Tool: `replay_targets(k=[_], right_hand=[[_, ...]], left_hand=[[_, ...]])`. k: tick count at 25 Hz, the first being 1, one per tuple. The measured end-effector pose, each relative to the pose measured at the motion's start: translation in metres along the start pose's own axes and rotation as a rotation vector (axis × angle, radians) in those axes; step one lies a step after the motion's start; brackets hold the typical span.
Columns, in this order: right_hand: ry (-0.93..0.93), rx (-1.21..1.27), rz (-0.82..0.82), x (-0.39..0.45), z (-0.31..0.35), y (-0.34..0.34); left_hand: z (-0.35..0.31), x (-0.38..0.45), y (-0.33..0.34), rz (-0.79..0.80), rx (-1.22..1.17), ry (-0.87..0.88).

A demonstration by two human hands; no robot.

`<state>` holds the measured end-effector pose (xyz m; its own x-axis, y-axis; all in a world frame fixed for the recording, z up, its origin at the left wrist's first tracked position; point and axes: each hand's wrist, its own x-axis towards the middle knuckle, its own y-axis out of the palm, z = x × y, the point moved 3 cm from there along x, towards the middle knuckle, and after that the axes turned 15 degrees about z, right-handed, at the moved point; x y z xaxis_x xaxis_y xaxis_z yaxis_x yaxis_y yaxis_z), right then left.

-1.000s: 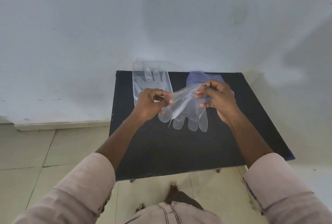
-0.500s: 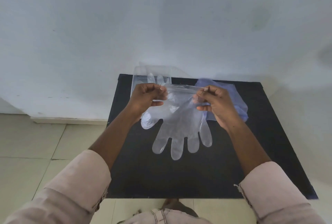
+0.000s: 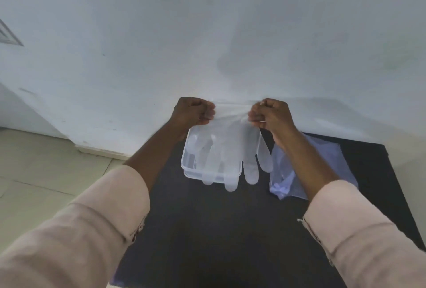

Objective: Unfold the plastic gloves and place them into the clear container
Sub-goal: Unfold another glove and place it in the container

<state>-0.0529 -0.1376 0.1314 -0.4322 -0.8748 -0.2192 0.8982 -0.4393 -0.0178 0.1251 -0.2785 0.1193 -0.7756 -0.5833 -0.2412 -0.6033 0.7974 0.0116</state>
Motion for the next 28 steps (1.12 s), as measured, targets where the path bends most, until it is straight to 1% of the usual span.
replay_targets(k=[5, 9, 11, 14, 15, 16, 18, 20, 22, 24, 26, 28], right_hand=[[-0.050, -0.048, -0.093, 0.069, 0.025, 0.012], [-0.172, -0.115, -0.179, 0.099, 0.040, 0.019], [-0.267, -0.154, -0.215, 0.102, 0.047, 0.022], [-0.459, -0.141, -0.260, 0.084, 0.048, 0.027], [-0.501, -0.140, -0.259, 0.077, 0.040, 0.029], [-0.504, -0.157, -0.258, 0.068, 0.029, 0.031], [-0.447, -0.231, -0.223, 0.054, -0.006, 0.037], [-0.377, -0.394, -0.204, 0.043, -0.049, 0.039], [-0.310, -0.602, -0.197, 0.038, -0.091, 0.039], [-0.175, -0.713, -0.191, 0.034, -0.122, 0.038], [-0.033, -0.767, -0.203, 0.029, -0.137, 0.040], [0.050, -0.833, -0.199, 0.025, -0.144, 0.044]], left_hand=[[-0.025, 0.056, -0.034, -0.077, -0.033, 0.048], [-0.034, 0.091, -0.054, -0.114, -0.009, 0.115], [-0.042, 0.095, -0.057, -0.120, -0.018, 0.194], [-0.046, 0.080, -0.056, -0.108, -0.002, 0.341], [-0.039, 0.071, -0.054, -0.101, 0.016, 0.370], [-0.028, 0.062, -0.053, -0.089, 0.039, 0.376], [0.005, 0.048, -0.052, -0.050, 0.108, 0.330], [0.045, 0.040, -0.052, -0.031, 0.231, 0.248], [0.083, 0.037, -0.053, -0.050, 0.501, 0.237], [0.111, 0.034, -0.051, -0.049, 0.783, 0.225], [0.128, 0.032, -0.048, -0.038, 0.946, 0.166], [0.134, 0.031, -0.045, -0.032, 1.026, 0.090]])
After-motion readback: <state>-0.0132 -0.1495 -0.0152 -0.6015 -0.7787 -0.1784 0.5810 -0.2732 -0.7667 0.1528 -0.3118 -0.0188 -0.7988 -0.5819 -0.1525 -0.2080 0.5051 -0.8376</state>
